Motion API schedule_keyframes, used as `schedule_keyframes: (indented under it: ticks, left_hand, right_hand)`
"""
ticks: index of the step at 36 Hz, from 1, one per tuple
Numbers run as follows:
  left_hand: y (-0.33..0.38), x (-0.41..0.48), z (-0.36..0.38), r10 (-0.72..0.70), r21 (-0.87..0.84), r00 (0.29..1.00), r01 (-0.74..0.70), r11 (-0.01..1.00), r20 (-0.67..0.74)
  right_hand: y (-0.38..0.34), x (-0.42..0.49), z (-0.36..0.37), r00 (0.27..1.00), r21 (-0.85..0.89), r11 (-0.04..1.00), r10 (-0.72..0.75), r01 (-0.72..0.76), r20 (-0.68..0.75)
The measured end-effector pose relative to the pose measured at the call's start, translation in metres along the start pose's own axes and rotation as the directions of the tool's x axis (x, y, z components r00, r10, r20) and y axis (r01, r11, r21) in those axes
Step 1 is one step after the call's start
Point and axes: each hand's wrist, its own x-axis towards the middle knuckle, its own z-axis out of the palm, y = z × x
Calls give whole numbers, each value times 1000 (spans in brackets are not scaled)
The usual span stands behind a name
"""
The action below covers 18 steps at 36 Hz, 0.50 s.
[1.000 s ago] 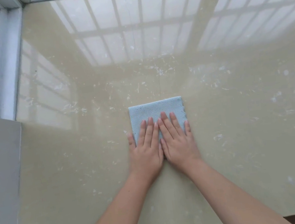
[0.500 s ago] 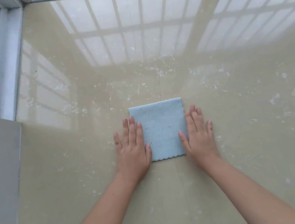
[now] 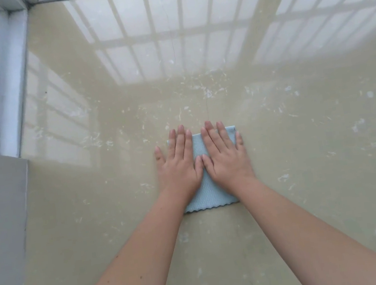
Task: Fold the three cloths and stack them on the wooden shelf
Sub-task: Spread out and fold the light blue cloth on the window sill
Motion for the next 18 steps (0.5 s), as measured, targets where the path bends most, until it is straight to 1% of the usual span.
schedule_keyframes:
  ticks: [3, 6, 8, 10, 11, 13, 14, 15, 16, 18]
  left_hand:
    - [-5, -3, -3, -49, -46, 998, 48, 998, -34]
    - [-18, -8, -4, -114, -45, 993, 114, 993, -8]
    - [-27, -14, -7, -111, -52, 994, 110, 993, -10]
    - [-33, -17, -11, -92, -56, 996, 93, 994, 12]
    - [-34, -17, -13, -90, -66, 996, 91, 994, 24]
    - [-32, -14, -21, -117, -133, 993, 117, 984, 5]
    - [-29, -11, -26, -135, -177, 989, 124, 976, -56]
    - [-26, -6, -31, -152, -200, 981, 126, 972, -122]
    - [-23, 0, -36, -170, -204, 974, 138, 969, -149]
    - [-19, 14, -47, -200, -199, 975, 178, 964, -95]
  right_hand:
    - [12, -4, -3, 998, 70, 996, 53, -54, 23]
    - [28, -9, -4, 990, 111, 986, 120, -127, 71]
    - [38, -12, -5, 989, 99, 987, 121, -130, 91]
    - [43, -12, -11, 990, 149, 982, 98, -113, 104]
    - [43, -12, -16, 991, 199, 972, 106, -122, 87]
    - [42, -9, -28, 984, 329, 931, 175, -160, -15]
    - [41, -6, -34, 975, 382, 909, 209, -166, -74]
    - [40, -2, -40, 969, 417, 893, 227, -168, -97]
    - [39, 3, -45, 970, 429, 887, 228, -173, -80]
    - [38, 14, -53, 985, 367, 916, 172, -164, 11]
